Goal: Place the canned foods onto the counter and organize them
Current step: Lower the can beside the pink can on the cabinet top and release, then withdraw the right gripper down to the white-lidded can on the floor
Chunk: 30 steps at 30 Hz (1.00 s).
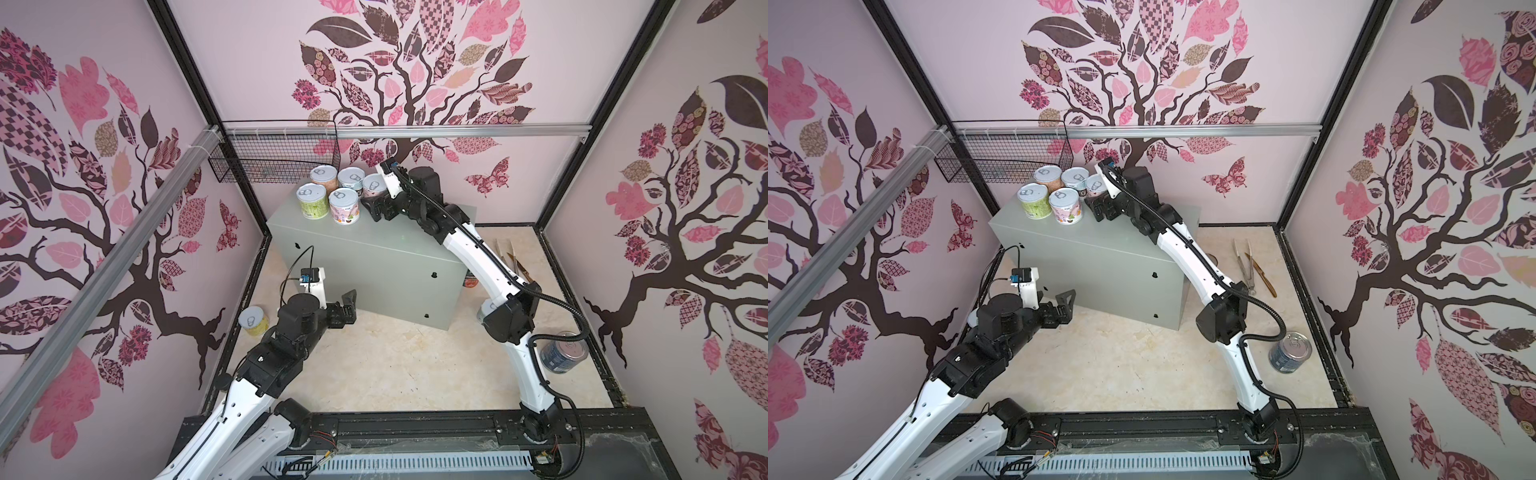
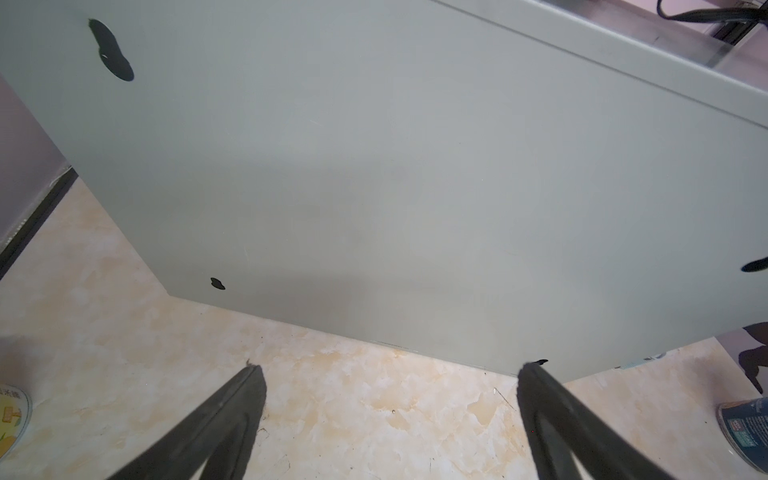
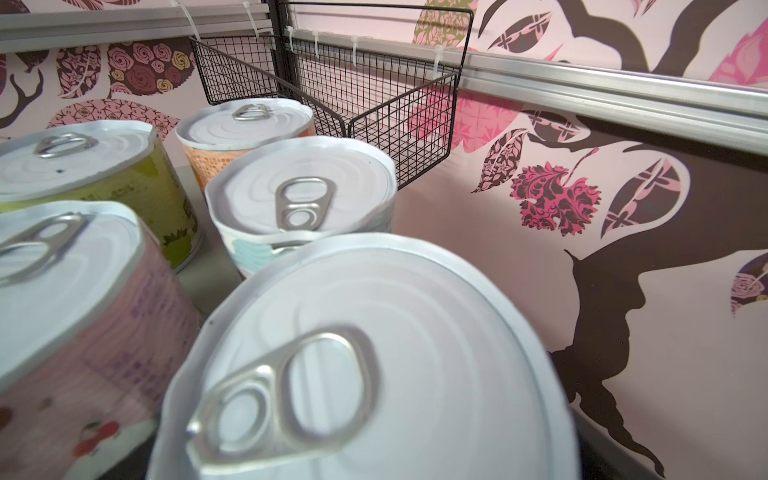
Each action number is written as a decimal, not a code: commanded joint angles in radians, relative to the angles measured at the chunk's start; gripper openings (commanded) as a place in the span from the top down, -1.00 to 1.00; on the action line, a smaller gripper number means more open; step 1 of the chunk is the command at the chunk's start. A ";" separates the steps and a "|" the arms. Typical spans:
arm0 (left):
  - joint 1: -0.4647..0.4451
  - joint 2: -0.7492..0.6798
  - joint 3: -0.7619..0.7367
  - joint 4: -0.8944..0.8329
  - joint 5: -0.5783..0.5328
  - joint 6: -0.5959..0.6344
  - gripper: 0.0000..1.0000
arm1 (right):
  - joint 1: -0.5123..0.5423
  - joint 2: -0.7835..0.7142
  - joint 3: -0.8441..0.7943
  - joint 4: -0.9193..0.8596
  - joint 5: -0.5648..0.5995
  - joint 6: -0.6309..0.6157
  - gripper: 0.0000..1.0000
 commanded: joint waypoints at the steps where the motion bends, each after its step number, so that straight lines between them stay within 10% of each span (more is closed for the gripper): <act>1: 0.005 -0.007 -0.024 0.019 0.011 0.012 -0.96 | 0.004 -0.048 -0.021 -0.086 0.002 -0.002 -0.99; 12: 0.004 0.057 0.017 -0.005 0.069 0.032 -0.96 | 0.004 -0.183 -0.047 -0.128 0.058 -0.017 -1.00; 30: -0.122 0.100 0.095 -0.027 -0.013 0.052 -0.96 | 0.003 -0.678 -0.528 -0.085 0.283 0.109 -1.00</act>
